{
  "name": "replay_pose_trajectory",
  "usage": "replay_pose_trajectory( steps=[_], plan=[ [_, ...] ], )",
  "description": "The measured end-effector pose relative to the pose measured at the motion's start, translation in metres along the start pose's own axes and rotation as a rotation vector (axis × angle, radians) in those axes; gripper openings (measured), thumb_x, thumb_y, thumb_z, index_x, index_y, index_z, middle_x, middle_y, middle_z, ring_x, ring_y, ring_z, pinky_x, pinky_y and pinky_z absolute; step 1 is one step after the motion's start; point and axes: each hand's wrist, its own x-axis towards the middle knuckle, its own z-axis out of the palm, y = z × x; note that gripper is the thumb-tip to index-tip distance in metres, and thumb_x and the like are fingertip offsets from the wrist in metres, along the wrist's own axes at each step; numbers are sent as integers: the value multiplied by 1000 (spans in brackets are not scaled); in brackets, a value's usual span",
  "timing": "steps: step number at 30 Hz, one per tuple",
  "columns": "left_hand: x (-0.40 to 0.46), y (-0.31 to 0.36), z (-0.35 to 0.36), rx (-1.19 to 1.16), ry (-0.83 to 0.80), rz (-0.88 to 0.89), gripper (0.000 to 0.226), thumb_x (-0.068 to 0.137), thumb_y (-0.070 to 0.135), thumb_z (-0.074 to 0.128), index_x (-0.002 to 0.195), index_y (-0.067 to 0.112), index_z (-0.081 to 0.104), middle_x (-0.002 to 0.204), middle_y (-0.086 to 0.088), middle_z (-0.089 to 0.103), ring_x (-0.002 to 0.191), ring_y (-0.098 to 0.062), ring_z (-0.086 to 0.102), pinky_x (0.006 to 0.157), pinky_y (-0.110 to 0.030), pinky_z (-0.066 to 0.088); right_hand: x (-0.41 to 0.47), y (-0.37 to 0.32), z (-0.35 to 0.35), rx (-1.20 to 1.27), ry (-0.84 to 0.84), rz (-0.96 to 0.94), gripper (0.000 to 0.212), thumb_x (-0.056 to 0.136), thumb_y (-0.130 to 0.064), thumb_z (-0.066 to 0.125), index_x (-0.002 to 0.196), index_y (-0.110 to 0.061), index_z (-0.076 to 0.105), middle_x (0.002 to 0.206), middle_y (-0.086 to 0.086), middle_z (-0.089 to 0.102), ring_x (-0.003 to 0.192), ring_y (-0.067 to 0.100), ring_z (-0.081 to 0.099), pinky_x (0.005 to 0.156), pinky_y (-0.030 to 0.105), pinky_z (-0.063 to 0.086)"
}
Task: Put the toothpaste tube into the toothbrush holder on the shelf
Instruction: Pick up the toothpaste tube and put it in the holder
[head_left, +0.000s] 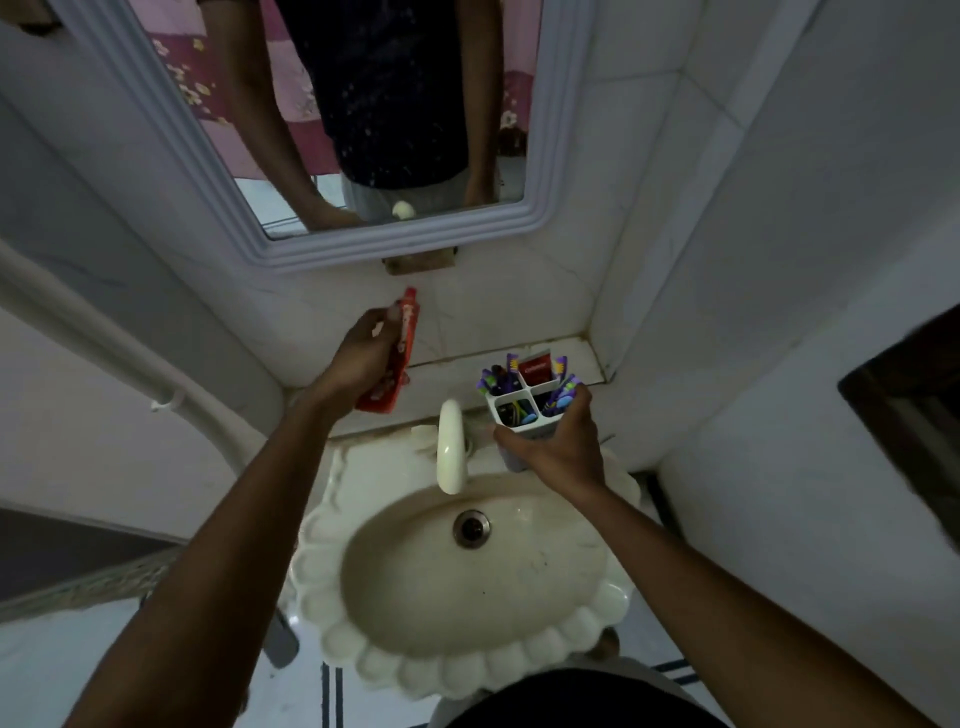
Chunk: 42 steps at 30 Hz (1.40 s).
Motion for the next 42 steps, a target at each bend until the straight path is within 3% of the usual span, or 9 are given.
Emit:
replay_pose_trajectory(
  steps=[5, 10, 16, 21, 25, 28, 32, 36, 42],
  plan=[
    [-22, 61, 20, 412, -372, 115, 58, 94, 20, 80, 147, 22, 56, 127, -4, 66, 104, -27, 75, 86, -39, 66, 3, 1, -3, -3, -34, -7, 136, 42, -86, 94, 152, -37, 31, 145, -7, 58, 134, 24, 59, 104, 51, 60],
    [-34, 73, 67, 778, -220, 343, 22, 90, 9, 83, 111, 9, 77, 103, -7, 79, 78, -17, 79, 75, -38, 68, 4, 3, -9, -17, -68, -5, 139, 41, -87, 94, 153, -35, 29, 145, -5, 58, 134, 23, 59, 103, 51, 61],
    [-36, 65, 88, 763, -203, 342, 22, 93, 17, 82, 112, 10, 75, 92, 1, 79, 73, -10, 78, 70, -27, 65, 7, 2, -12, -42, -88, 1, 136, 41, -88, 92, 150, -33, 31, 144, -5, 58, 130, 25, 61, 100, 52, 61],
    [-37, 55, 90, 781, -132, 380, 24, 93, 14, 79, 117, 15, 76, 106, -1, 79, 92, -14, 74, 85, -33, 62, 4, -1, -13, -68, -113, -1, 139, 44, -83, 92, 155, -32, 26, 149, -3, 54, 135, 25, 57, 104, 53, 59],
    [-38, 35, 90, 799, -102, 360, 23, 97, 21, 75, 120, 19, 75, 116, 0, 78, 95, -13, 71, 84, -31, 59, -3, -2, -12, -69, -116, 2, 141, 44, -82, 89, 157, -29, 25, 151, 0, 50, 139, 26, 51, 106, 52, 56],
    [-37, 25, 90, 966, -13, 401, 33, 99, 36, 70, 130, 25, 72, 125, 1, 74, 109, -19, 68, 94, -46, 58, -3, -10, -9, -70, -109, -12, 145, 43, -85, 87, 159, -27, 22, 153, 2, 47, 141, 28, 49, 107, 53, 54],
    [-30, 21, 97, 1106, 85, 400, 42, 100, 37, 67, 140, 23, 69, 132, -5, 68, 120, -28, 63, 104, -50, 48, -1, -18, -5, -66, -94, -14, 142, 43, -85, 88, 157, -30, 22, 152, 2, 48, 140, 29, 50, 108, 56, 55],
    [-29, 23, 99, 1099, 3, 417, 24, 98, 28, 71, 120, 28, 81, 122, 2, 77, 115, -24, 64, 101, -45, 46, 0, -15, -6, -77, -89, -22, 147, 40, -85, 89, 158, -29, 22, 153, 2, 49, 142, 30, 50, 108, 57, 55],
    [-30, 13, 108, 1245, -4, 548, 26, 95, 28, 72, 120, 33, 79, 124, 4, 72, 118, -24, 53, 92, -43, 33, -8, 3, -7, 12, -101, -37, 136, 42, -75, 99, 150, -36, 25, 143, -3, 59, 131, 25, 63, 103, 52, 60]
  ],
)
